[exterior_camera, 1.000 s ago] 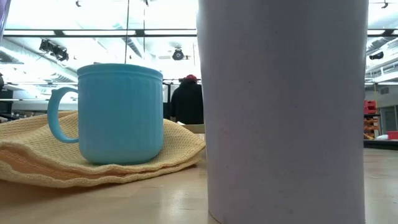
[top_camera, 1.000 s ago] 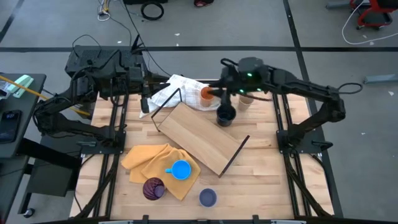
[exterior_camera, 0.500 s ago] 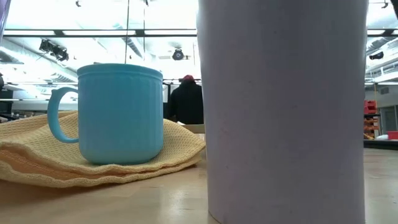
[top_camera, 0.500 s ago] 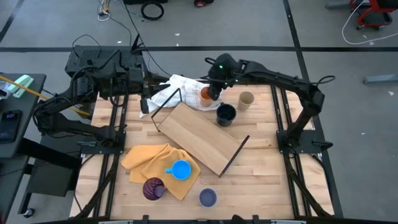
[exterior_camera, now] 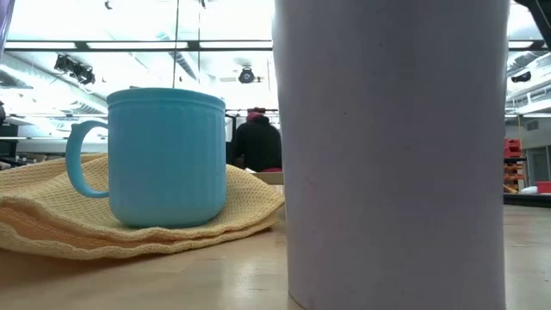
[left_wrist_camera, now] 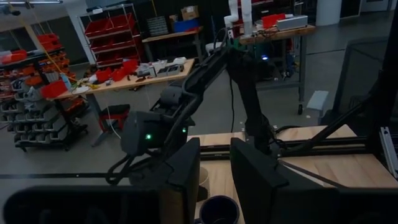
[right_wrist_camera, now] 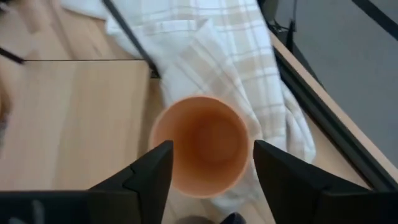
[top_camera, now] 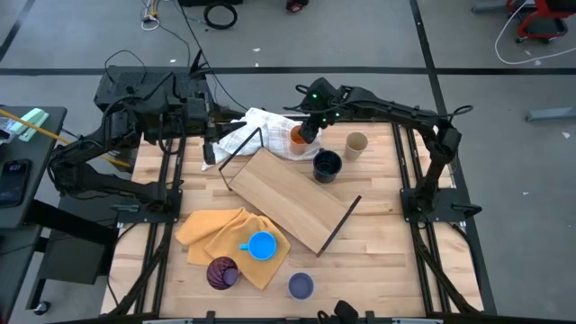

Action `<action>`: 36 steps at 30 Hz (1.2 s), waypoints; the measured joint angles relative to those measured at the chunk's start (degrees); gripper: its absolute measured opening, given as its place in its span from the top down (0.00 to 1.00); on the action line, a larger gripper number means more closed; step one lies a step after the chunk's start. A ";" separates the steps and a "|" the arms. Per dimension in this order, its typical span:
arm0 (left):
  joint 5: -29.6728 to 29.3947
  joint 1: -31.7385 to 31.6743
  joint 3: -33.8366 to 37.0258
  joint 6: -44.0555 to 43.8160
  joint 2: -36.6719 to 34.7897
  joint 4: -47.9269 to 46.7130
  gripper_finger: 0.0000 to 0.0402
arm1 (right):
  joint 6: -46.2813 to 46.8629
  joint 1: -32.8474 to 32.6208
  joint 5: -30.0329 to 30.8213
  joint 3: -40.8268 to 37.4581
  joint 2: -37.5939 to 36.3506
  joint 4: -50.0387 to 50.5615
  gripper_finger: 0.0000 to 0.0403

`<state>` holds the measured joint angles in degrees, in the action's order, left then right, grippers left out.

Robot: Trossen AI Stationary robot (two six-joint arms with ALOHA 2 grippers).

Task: Stack small to large cups/mugs on shelf
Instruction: Put the orange cup on the shelf

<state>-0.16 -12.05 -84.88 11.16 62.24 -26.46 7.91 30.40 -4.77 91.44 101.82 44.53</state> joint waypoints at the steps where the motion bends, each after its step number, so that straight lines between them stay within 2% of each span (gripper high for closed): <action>1: 0.02 0.00 0.00 0.00 0.00 0.02 0.76 | 0.38 0.02 0.53 0.00 0.32 -0.04 0.41; 4: 0.00 0.00 0.00 0.02 0.00 0.00 0.76 | 1.37 0.34 1.56 0.02 1.68 -0.10 0.42; 13: 0.02 0.00 0.00 0.02 0.00 -0.04 0.76 | 2.44 0.34 1.96 0.02 4.44 -0.51 0.50; 24: 0.02 0.00 0.00 0.04 0.00 -0.02 0.76 | 2.46 0.36 1.97 0.04 6.38 -2.67 0.53; 28: 0.00 0.01 0.00 0.07 0.00 -0.02 0.75 | 2.44 0.36 1.96 0.07 6.25 -3.15 0.64; 34: 0.01 0.00 0.00 0.08 0.00 -0.02 0.76 | 0.96 0.50 2.19 0.07 6.23 -2.94 0.95; 36: 0.01 0.00 0.00 0.09 0.00 -0.02 0.77 | 0.63 0.52 1.79 0.07 6.23 -3.01 0.97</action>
<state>-0.15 -12.05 -84.88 11.25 62.24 -26.48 8.54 30.92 -2.98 91.50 108.05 41.52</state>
